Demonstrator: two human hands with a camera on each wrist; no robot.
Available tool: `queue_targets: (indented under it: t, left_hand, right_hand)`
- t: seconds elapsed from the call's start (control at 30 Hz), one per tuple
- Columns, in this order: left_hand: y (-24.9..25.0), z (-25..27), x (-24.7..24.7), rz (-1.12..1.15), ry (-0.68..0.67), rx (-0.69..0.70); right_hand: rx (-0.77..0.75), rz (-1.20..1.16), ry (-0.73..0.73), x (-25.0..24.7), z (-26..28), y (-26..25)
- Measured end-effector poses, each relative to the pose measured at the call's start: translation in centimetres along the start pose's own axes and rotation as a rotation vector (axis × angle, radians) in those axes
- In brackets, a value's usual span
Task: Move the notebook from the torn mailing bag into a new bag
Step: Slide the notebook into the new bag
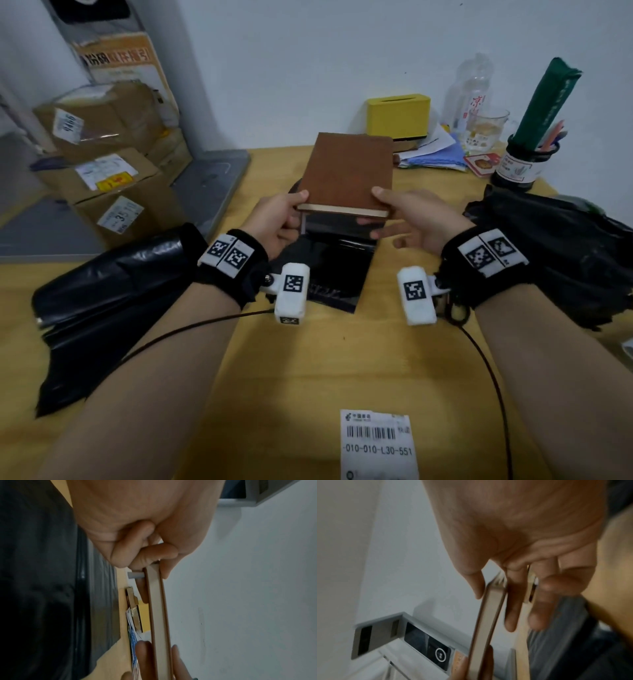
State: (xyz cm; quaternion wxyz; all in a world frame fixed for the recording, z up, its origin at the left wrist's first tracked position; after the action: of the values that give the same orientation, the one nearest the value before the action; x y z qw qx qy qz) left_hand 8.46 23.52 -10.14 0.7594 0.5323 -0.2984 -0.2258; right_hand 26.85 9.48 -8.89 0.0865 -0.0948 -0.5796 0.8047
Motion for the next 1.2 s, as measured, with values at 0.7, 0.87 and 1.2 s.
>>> queue_targets:
  t: [0.7,0.87,1.2]
  left_hand:
    - [-3.9,2.2,-1.3,-0.430,-0.027,-0.267]
    - [-4.8,1.7,2.2,-0.252,-0.080,-0.317]
    - [-0.9,3.2,1.6,-0.675,0.034,-0.144]
  right_hand:
    - [-0.099,-0.455,0.054,-1.2,-1.8,1.3]
    - [-0.158,-0.380,0.123,-2.8,-1.3,0.3]
    - [-0.214,-0.393,0.156,-3.2,0.1,-0.9]
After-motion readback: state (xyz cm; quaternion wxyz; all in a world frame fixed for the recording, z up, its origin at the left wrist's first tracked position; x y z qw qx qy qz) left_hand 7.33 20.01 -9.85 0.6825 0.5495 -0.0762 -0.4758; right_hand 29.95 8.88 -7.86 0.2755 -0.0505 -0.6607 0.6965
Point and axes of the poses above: each hand's wrist, its own z-axis away from the middle knuckle, its own x-axis out of the palm, y = z × x, the point moved 7 cm from there along -z, towards the middle knuckle, and after that the axes turned 12 degrees about -y, right-handed, at the moved point
